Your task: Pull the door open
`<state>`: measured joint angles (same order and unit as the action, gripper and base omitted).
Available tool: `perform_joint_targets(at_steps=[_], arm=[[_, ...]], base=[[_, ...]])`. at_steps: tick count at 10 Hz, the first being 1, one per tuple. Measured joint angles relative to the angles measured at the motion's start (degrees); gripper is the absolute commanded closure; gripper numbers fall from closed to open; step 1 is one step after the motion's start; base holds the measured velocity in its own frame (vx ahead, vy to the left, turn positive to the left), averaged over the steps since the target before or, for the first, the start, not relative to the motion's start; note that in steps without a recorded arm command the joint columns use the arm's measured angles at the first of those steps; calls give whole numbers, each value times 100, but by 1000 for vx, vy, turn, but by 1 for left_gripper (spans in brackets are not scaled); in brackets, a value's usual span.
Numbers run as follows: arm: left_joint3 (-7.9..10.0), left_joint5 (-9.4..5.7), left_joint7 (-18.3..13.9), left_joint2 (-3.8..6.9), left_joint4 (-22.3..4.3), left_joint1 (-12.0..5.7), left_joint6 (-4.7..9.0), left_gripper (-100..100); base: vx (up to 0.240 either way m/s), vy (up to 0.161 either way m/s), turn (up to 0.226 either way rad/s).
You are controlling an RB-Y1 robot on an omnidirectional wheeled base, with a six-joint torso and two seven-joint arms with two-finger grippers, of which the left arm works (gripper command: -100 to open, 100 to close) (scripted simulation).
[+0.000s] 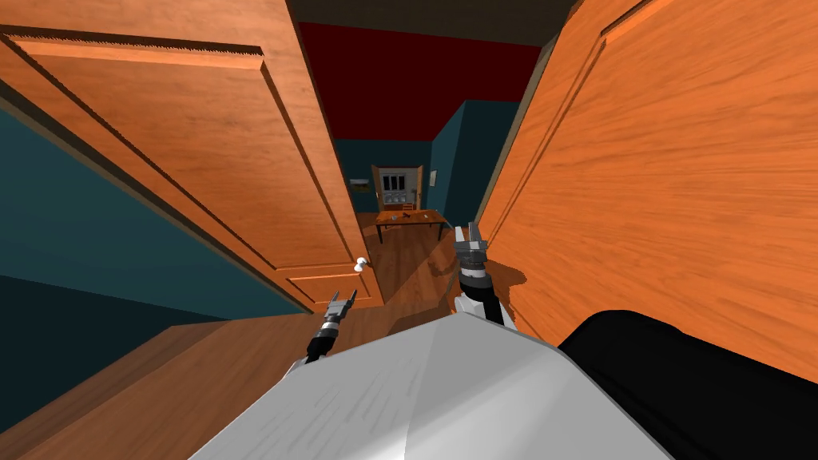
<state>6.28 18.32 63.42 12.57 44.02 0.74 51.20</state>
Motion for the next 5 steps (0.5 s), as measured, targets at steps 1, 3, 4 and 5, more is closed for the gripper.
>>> perform_joint_targets(at_steps=[1,3,4,5], arm=[[9,10,52,9,-95,-34,25,-100],[17,24,108,17,-178,-56,56,-100],[46,3,95,46,-181,-29,65,-100],[113,-43,115,83,-362,-58,169,-100]], base=[[79,-10,0],[71,-26,-59],[186,-84,-171],[185,-75,-102]])
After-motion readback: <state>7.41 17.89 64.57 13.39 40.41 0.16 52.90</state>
